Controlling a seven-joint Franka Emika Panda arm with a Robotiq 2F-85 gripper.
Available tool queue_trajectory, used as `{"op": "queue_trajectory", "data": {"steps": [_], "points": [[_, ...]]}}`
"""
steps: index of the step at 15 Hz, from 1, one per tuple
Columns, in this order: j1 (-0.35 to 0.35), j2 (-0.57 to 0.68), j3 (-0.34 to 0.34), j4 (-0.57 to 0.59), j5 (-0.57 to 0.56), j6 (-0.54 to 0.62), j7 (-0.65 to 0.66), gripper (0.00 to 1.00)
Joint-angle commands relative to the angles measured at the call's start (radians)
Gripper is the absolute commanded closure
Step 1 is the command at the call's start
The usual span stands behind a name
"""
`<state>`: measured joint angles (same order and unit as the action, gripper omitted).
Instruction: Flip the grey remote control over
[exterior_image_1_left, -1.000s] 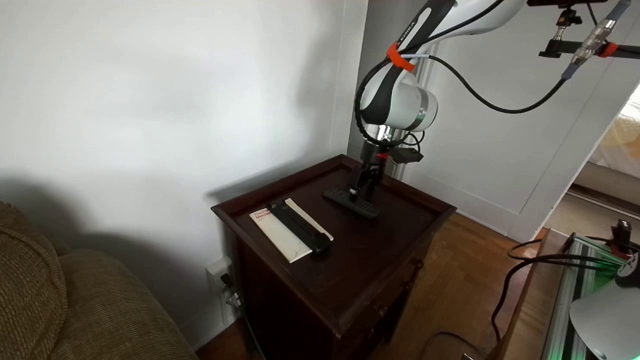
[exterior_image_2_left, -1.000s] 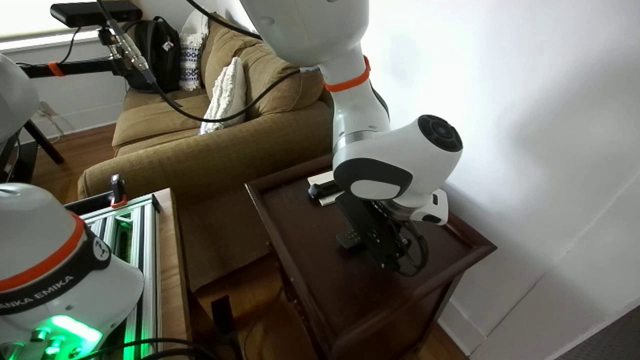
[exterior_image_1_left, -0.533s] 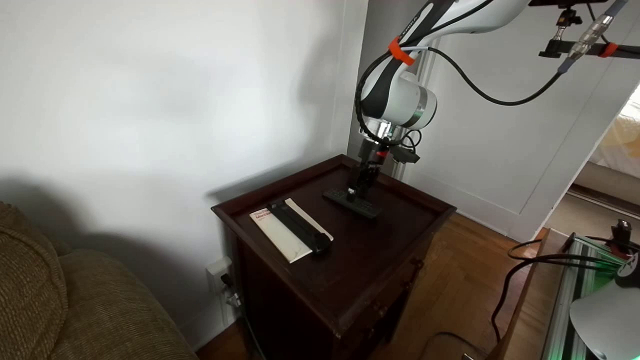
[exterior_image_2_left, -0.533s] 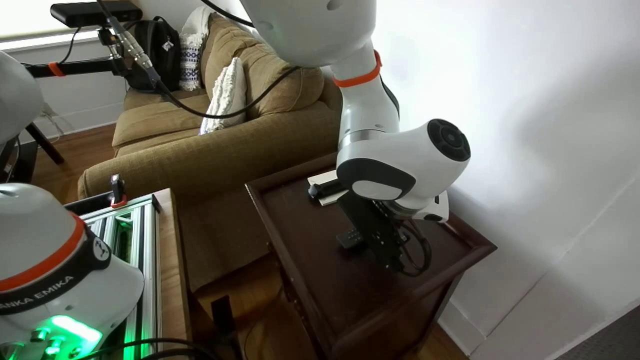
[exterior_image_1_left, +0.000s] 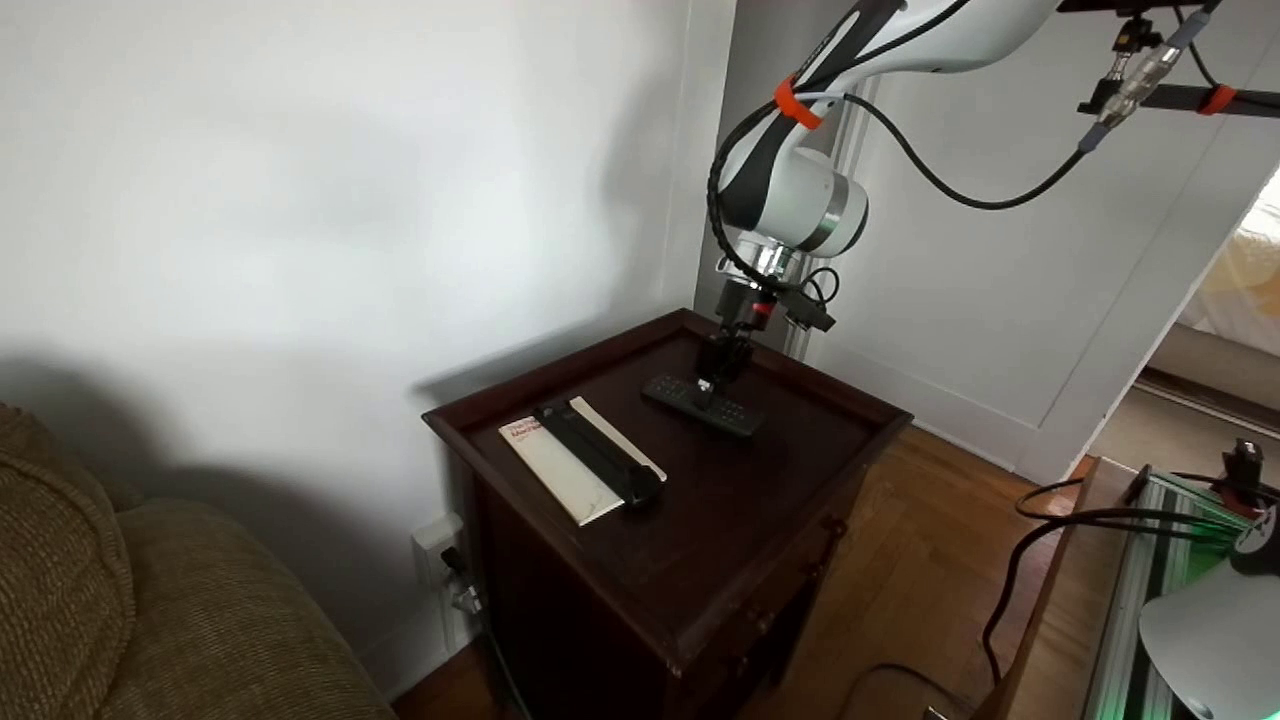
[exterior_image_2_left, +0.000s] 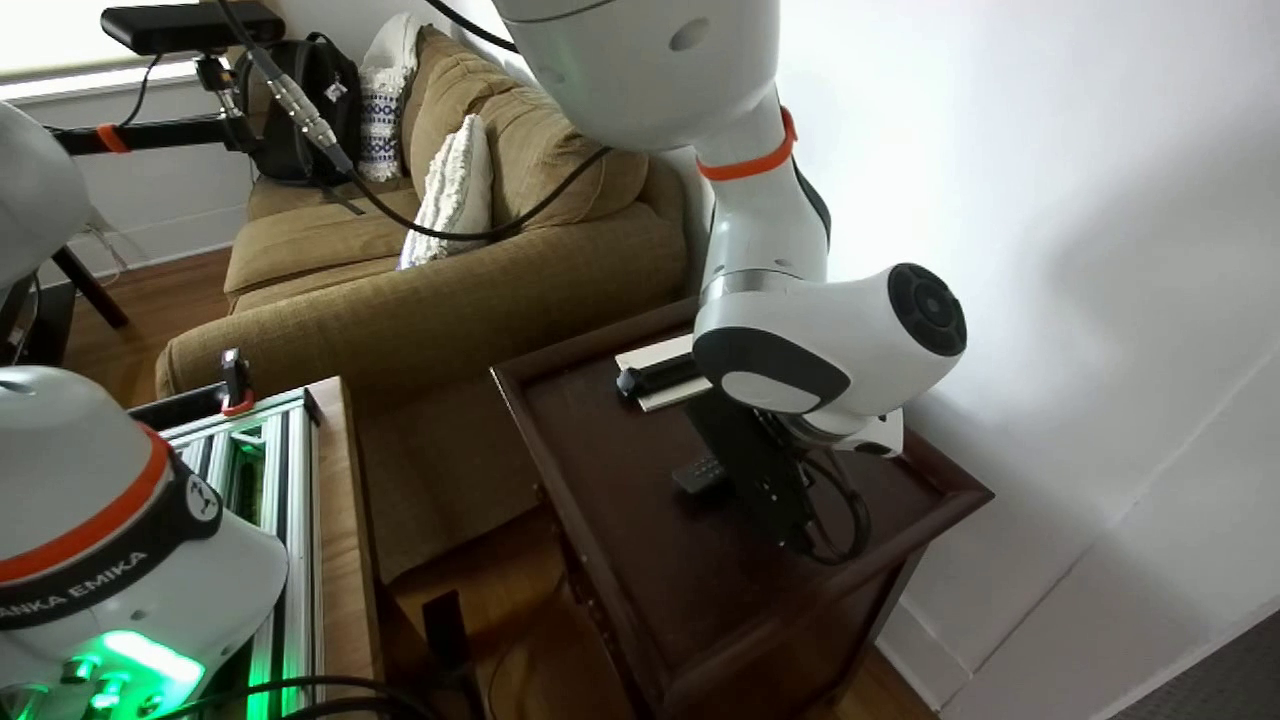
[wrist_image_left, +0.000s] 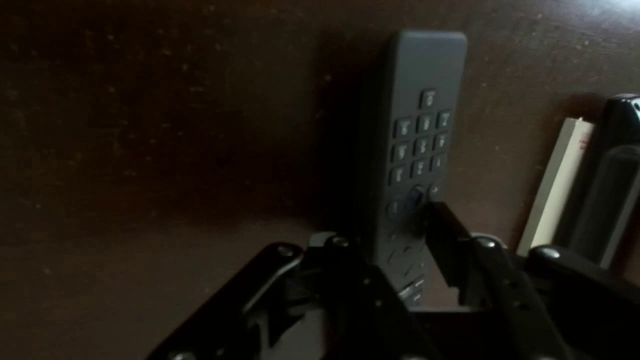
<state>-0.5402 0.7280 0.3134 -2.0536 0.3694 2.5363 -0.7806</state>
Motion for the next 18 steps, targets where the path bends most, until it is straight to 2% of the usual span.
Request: {"op": "queue_trajectory", "data": {"steps": [1,4,12,18], "points": [[-0.002,0.037,-0.009,0.049,0.049,-0.048,-0.067,0.87],[0.011,0.021,-0.019,0.046,0.067,-0.059,-0.085,0.94],[0.054,-0.048,-0.045,0.001,0.072,-0.059,-0.066,0.94],[0.134,-0.139,-0.13,-0.072,0.045,-0.005,0.057,0.94]]}}
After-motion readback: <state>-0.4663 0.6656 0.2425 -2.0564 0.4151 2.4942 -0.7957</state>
